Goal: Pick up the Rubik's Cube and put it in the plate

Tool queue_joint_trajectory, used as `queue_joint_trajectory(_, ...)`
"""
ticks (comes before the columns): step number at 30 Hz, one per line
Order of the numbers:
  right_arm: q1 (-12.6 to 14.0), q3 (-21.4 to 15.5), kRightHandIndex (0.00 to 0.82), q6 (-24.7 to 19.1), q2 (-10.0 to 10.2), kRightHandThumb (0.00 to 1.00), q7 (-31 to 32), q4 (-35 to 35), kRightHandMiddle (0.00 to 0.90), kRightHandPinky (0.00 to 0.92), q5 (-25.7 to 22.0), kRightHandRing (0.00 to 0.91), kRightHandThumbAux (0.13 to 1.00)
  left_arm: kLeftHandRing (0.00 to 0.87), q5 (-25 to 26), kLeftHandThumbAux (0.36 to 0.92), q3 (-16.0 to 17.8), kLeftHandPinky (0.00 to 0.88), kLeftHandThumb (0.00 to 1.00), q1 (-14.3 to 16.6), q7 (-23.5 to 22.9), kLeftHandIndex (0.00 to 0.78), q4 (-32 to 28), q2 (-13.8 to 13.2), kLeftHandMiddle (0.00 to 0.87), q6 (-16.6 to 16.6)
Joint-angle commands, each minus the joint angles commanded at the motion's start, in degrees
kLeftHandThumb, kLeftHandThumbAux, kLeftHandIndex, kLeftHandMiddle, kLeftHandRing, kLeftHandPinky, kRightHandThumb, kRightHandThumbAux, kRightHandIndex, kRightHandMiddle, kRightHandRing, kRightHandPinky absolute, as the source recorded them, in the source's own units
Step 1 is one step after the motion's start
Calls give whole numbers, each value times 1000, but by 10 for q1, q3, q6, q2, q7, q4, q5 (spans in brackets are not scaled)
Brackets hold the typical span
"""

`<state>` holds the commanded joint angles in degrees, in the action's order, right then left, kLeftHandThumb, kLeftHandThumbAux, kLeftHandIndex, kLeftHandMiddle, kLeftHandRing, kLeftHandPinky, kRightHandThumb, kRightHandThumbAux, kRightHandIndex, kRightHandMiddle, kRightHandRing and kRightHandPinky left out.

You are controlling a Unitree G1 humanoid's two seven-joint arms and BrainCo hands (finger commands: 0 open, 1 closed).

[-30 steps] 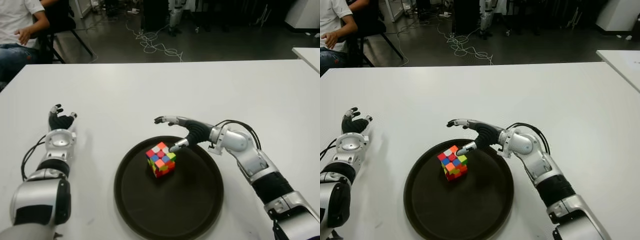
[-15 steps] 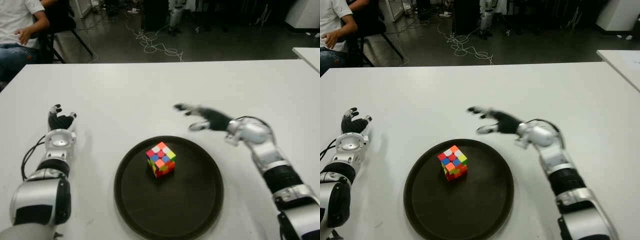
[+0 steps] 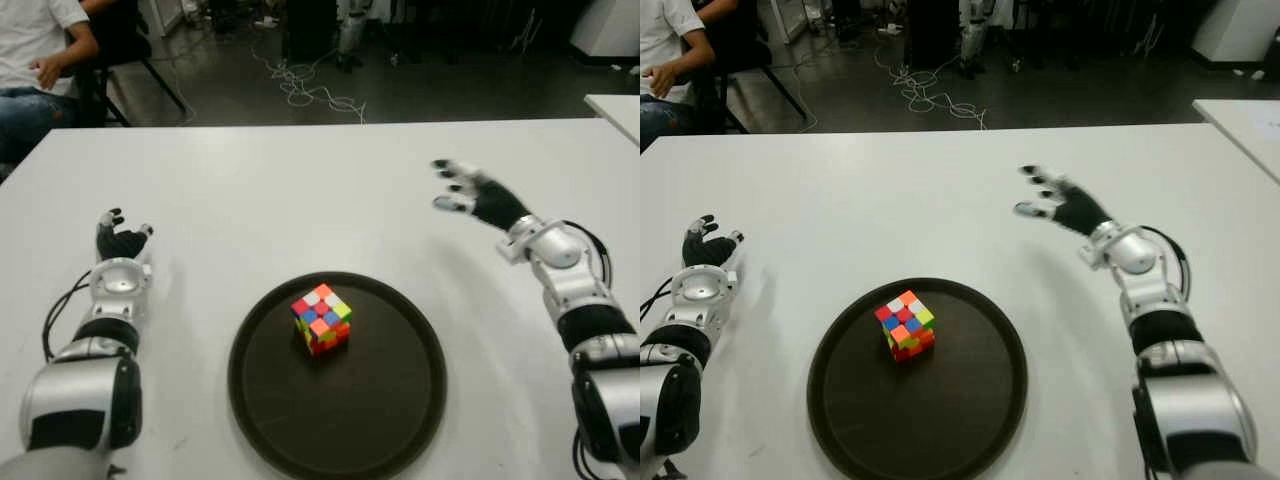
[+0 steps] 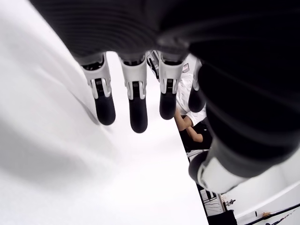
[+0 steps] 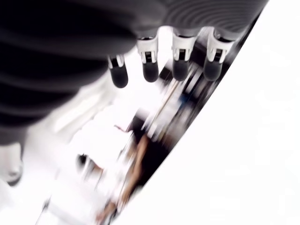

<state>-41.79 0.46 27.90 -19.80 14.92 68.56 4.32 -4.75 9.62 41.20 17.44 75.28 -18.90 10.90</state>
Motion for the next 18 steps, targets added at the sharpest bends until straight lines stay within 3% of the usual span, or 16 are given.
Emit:
queue_joint_trajectory(9,-5,-69,0,-23,17,0,-104,56,0,0,-34,0,614,170,-1,769,2,189,99,0,1,99,1,0,143,-1)
queue_joint_trajectory(14,-10,-92,0,-42,32,0,-148,64,0,0,-41,0,679,173,-3,767,0,193,88,0,1,109,1,0,148,-2)
queue_joint_trajectory(18,-12,-96,0,-55,38,0,-175,66,0,0,-34,0,684,181,-3,759,0,194,103,-1,2,117,1,0,158,-1)
